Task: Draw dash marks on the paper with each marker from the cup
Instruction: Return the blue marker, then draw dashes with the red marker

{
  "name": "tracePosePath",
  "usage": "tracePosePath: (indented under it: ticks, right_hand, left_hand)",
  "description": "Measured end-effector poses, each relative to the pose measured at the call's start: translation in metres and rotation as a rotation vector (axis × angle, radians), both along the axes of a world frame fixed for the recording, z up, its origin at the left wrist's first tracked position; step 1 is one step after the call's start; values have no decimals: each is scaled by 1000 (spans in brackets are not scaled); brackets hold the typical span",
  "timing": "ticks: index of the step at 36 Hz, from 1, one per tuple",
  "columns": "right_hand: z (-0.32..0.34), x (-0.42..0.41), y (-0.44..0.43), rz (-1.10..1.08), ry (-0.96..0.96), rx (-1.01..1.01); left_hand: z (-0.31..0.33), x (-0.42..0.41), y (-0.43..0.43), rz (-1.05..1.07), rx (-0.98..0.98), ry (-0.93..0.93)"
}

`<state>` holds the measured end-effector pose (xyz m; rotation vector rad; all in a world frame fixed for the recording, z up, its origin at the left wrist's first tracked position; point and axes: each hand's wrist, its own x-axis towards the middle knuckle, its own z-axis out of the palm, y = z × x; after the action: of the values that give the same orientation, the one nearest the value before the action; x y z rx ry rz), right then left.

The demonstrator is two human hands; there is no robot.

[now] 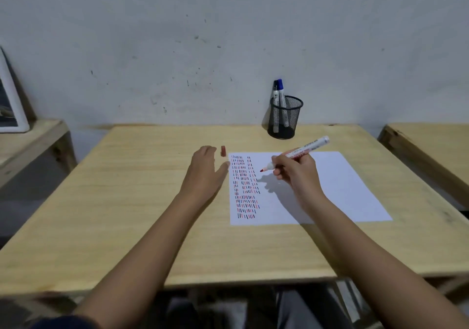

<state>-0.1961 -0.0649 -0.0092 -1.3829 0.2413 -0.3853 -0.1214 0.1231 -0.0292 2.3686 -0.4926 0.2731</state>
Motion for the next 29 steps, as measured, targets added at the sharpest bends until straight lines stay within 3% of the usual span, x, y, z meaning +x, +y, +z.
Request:
tracePosePath:
  ticks: [6, 12, 29]
  right_hand:
    - [-10, -33, 17, -30, 48, -143]
    - [-19, -51, 29, -45, 66, -217]
    - [-21, -54, 33, 16, 71, -275]
  left_hand:
    - [-16, -44, 8, -179, 194, 96]
    - [-23, -53, 7, -175, 471, 128]
    - [-26, -54, 6, -144, 506, 104]
